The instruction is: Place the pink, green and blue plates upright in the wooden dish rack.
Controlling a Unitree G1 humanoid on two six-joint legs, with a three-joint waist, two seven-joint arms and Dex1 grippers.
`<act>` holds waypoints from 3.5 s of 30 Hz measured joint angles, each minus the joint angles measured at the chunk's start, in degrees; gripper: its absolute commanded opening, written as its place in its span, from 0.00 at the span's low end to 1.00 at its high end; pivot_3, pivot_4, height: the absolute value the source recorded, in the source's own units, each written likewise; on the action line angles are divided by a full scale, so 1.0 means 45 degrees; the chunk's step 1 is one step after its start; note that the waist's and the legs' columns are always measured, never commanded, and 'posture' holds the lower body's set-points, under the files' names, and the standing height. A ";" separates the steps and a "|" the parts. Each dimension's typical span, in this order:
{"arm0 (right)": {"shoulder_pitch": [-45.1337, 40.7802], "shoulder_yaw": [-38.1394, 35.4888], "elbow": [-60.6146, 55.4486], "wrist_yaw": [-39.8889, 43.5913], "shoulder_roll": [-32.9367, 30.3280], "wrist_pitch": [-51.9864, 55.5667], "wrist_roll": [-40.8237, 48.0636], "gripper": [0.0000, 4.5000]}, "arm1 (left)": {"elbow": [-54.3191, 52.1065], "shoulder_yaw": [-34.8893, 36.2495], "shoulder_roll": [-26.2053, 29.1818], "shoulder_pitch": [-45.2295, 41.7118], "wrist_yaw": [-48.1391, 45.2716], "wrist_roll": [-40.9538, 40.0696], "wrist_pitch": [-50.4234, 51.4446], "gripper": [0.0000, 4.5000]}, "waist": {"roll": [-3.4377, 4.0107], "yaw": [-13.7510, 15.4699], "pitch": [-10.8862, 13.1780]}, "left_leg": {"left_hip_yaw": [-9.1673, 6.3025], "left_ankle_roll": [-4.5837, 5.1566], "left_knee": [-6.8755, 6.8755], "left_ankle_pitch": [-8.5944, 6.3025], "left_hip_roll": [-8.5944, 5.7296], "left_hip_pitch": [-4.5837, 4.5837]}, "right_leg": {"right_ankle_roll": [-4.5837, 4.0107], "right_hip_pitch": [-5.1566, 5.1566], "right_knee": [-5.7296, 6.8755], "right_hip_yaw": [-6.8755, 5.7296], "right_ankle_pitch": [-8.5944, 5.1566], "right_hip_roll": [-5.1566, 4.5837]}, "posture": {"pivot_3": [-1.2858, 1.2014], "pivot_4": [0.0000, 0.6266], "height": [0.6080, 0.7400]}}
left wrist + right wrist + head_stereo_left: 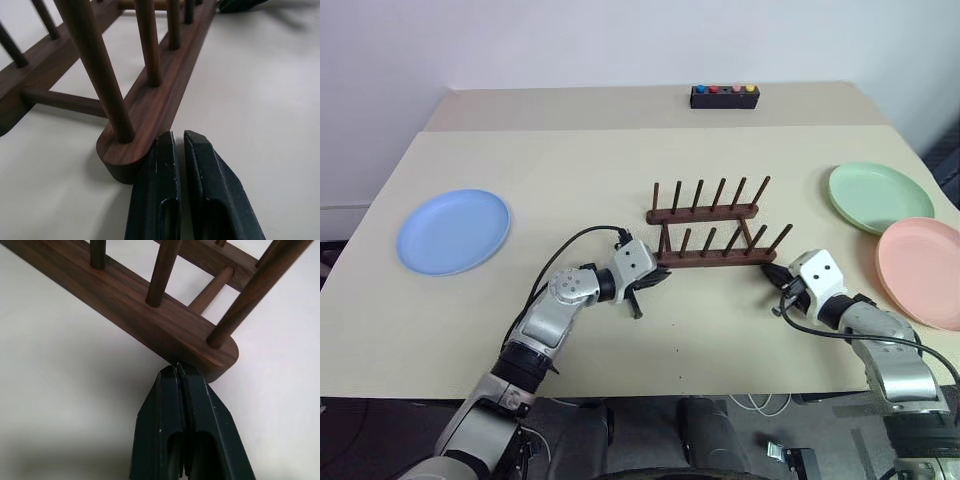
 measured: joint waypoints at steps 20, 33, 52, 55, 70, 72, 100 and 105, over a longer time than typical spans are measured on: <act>0.1882 -0.1115 -0.1407 0.0756 -0.0997 0.0547 0.1007 0.18 | -0.0407 0.0377 0.0501 0.0462 -0.0402 -0.0565 -0.0119 0.05 | 0.0007 0.0042 0.0003 | -0.0001 0.0007 -0.0025 -0.0006 -0.0001 -0.0028 | 0.0015 -0.0029 -0.0006 0.0002 -0.0009 -0.0003 | 0.52 0.24 1.00; 0.4178 -0.6048 -0.4052 0.0122 -0.2306 0.3348 0.1812 0.99 | -0.2688 0.0222 0.0930 0.1472 -0.2685 -0.2283 0.0639 0.05 | -0.0009 0.0071 0.0015 | 0.0010 0.0008 -0.0008 -0.0009 0.0001 -0.0043 | -0.0052 -0.0031 -0.0027 0.0006 -0.0038 -0.0004 | 0.52 0.24 1.00; 0.3465 -0.4997 -0.1950 -0.1390 -0.1841 0.4912 0.0871 0.01 | -0.2885 -0.0022 0.0753 0.1332 -0.3384 -0.2767 0.0900 0.05 | 0.0001 0.0044 0.0011 | 0.0010 0.0010 -0.0007 -0.0009 0.0000 -0.0082 | -0.0052 -0.0058 -0.0042 0.0006 -0.0036 -0.0003 | 0.52 0.24 1.00; 0.3481 -0.4976 -0.2060 -0.1569 -0.1846 0.4906 0.0735 0.01 | -0.2889 -0.0022 0.0751 0.1333 -0.3379 -0.2829 0.0906 0.05 | -0.0010 0.0055 0.0014 | 0.0009 0.0010 -0.0004 -0.0009 0.0001 -0.0084 | -0.0053 -0.0057 -0.0042 0.0004 -0.0036 -0.0003 | 0.52 0.24 1.00; 0.3705 -0.5799 -0.5413 -0.0501 -0.3140 0.3718 0.0425 0.01 | -0.2766 -0.0112 0.0638 0.1314 -0.3431 -0.2822 0.0546 0.05 | 0.0023 0.0011 0.0010 | 0.0011 0.0010 -0.0002 -0.0009 0.0002 -0.0129 | -0.0044 -0.0101 -0.0041 0.0004 -0.0033 0.0000 | 0.52 0.24 1.00; 0.2897 -0.5921 -0.5678 0.0101 -0.3551 0.3551 0.0991 0.01 | -0.2757 -0.0097 0.0506 0.1305 -0.3403 -0.2856 0.0514 0.05 | 0.0019 0.0005 0.0013 | 0.0013 0.0010 0.0008 -0.0009 0.0000 -0.0140 | -0.0044 -0.0103 -0.0045 0.0007 -0.0031 -0.0003 | 0.52 0.24 1.00; -0.4585 -0.5341 -0.3073 0.1543 -0.2257 0.8561 1.5339 0.01 | -0.3311 0.0409 0.0662 0.1306 -0.2941 -0.3197 0.0520 0.05 | -0.0004 0.0061 0.0028 | -0.0008 0.0018 -0.0001 -0.0012 0.0002 -0.0171 | -0.0016 -0.0118 -0.0075 -0.0009 0.0000 -0.0002 | 0.52 0.24 1.00; -0.4587 -0.4842 -0.2500 0.1565 -0.2077 0.8798 1.5261 0.01 | -0.3311 0.0408 0.0647 0.1291 -0.2901 -0.3197 0.0531 0.05 | -0.0001 0.0056 0.0027 | -0.0008 0.0019 -0.0002 -0.0012 0.0002 -0.0172 | -0.0014 -0.0126 -0.0072 -0.0009 0.0001 -0.0002 | 0.52 0.24 1.00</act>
